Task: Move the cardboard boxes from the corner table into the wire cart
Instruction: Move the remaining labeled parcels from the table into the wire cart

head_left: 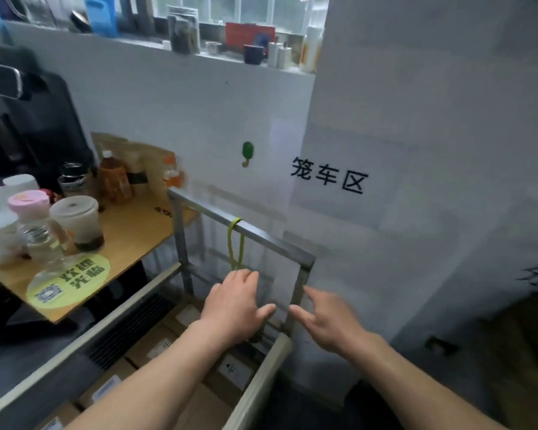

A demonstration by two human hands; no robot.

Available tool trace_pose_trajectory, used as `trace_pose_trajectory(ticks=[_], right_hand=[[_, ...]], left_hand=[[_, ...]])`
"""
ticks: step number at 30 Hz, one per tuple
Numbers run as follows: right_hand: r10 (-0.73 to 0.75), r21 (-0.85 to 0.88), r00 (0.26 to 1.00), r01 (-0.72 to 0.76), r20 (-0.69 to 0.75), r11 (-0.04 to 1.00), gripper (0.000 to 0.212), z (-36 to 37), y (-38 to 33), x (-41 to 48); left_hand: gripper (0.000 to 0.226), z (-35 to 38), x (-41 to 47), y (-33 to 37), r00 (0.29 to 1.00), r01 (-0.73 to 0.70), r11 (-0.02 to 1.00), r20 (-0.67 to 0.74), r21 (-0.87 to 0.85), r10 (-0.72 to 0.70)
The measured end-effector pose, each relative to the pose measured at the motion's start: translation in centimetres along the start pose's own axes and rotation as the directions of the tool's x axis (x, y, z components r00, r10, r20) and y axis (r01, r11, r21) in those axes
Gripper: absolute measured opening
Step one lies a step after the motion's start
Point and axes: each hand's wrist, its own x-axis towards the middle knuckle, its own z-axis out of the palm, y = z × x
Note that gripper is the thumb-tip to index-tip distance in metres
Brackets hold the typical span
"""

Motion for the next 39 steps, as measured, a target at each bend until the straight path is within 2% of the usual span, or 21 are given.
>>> trace_pose_trajectory(ticks=[4, 9, 14, 15, 18, 20, 25, 29, 32, 39], right_hand=[[0.094, -0.011, 0.992, -0.095, -0.089, 0.995, 0.066, -3.9, 6.3, -4.3], [0.208, 0.033, 0.961, -0.205, -0.183, 0.978, 0.058, -8.5, 13.2, -10.6], [0.337, 0.108, 0.899, -0.32, -0.278, 0.941, 0.03, -12.4, 19.2, -17.4], [0.361, 0.117, 0.883, -0.341, -0.299, 0.933, 0.031, -13.0, 20.4, -18.7], [0.416, 0.112, 0.831, -0.404, -0.37, 0.908, 0.053, -14.9, 23.3, -22.6], [0.441, 0.107, 0.804, -0.437, -0.399, 0.893, 0.047, -15.9, 25.3, -25.2], [0.512, 0.166, 0.744, -0.492, -0.429, 0.854, 0.034, -17.9, 29.5, -31.0], [0.588, 0.213, 0.668, -0.559, -0.457, 0.801, 0.042, -18.8, 32.8, -35.1], [0.634, 0.223, 0.637, -0.606, -0.437, 0.763, 0.029, -19.2, 35.7, -38.1], [0.793, 0.26, 0.474, -0.769, -0.382, 0.584, 0.047, -17.9, 43.6, -44.5]], left_hand=[[0.073, 0.3, 0.3, 8.1, 0.994, -0.111, 0.994, 0.004, 0.007, 0.111], [0.075, 0.6, 0.1, 18.2, 0.97, -0.243, 0.97, 0.015, 0.031, 0.242], [0.072, 1.1, -0.9, 27.7, 0.919, -0.393, 0.919, 0.05, 0.024, 0.392], [0.072, 1.2, -1.2, 29.5, 0.907, -0.42, 0.907, 0.061, 0.032, 0.418], [0.069, 1.2, -2.3, 34.6, 0.871, -0.487, 0.872, 0.092, 0.042, 0.482], [0.066, 1.4, -3.0, 37.8, 0.847, -0.529, 0.848, 0.089, 0.031, 0.525], [0.08, 2.9, -4.9, 44.5, 0.775, -0.629, 0.778, 0.077, 0.003, 0.627], [0.078, 4.8, -6.0, 49.4, 0.717, -0.691, 0.722, 0.089, -0.032, 0.691], [0.077, 6.5, -6.8, 53.2, 0.669, -0.731, 0.678, 0.114, -0.074, 0.734], [0.079, 12.8, -8.0, 62.5, 0.554, -0.787, 0.589, 0.209, -0.185, 0.806]])
